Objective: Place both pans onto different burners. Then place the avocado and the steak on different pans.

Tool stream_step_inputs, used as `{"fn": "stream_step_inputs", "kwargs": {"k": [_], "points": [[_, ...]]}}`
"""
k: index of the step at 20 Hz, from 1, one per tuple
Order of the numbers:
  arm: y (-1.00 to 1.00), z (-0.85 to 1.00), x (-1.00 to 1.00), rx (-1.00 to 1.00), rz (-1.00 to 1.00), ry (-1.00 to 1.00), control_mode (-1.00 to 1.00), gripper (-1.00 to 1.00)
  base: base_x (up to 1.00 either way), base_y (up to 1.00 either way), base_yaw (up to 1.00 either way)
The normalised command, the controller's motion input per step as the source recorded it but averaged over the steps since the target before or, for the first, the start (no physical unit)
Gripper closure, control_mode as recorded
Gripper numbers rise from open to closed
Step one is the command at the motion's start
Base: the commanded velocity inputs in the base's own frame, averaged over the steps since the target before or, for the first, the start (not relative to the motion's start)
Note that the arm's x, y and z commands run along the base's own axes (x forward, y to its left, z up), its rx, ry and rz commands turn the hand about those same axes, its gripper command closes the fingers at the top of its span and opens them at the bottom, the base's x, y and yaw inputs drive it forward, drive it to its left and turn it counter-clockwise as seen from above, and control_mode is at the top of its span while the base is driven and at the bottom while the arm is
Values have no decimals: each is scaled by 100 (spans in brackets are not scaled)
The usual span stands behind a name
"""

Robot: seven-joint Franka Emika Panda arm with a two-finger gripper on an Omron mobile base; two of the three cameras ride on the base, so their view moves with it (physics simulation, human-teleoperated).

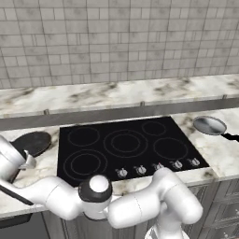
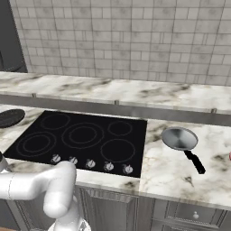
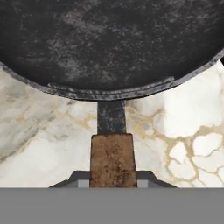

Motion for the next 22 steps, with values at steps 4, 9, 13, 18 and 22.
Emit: {"fn": "stream_step_inputs", "kwargs": {"k": [4,9,13,18,22], "points": [[-100,3,-2,8,-29,-16,-100,100,0,0,0],[-89,25,-11,9,-24,-19,-100,100,0,0,0],[-76,45,-19,9,-20,-22,-100,100,0,0,0],[-85,39,-13,15,-14,-18,-100,100,0,0,0],[-73,27,0,19,-3,-5,-100,100,0,0,0]]}}
